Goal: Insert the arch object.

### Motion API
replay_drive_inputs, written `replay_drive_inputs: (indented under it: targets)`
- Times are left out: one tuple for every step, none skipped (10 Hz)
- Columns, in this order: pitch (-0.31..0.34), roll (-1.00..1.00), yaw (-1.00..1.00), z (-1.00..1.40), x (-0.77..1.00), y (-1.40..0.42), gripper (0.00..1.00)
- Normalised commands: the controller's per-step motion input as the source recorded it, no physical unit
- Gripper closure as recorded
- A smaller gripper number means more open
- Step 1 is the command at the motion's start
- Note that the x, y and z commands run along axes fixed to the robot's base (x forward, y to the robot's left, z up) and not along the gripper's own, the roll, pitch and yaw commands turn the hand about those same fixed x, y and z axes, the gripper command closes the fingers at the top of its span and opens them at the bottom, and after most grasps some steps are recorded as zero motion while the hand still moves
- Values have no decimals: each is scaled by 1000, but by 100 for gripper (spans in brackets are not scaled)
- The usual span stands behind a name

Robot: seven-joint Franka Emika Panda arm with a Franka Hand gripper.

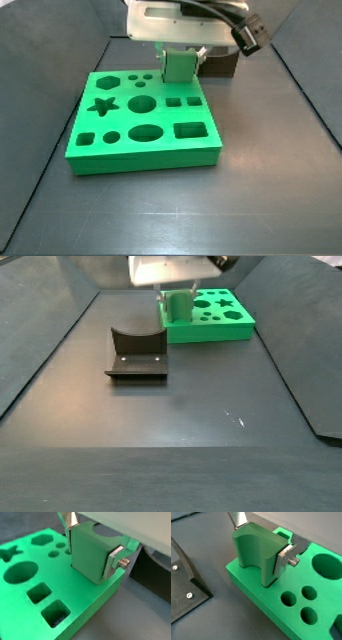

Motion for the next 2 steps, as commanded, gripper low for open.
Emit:
replay_drive_inputs:
  targets:
    - [0,-11,0,0,0,0,100]
    - [0,0,0,0,0,0,100]
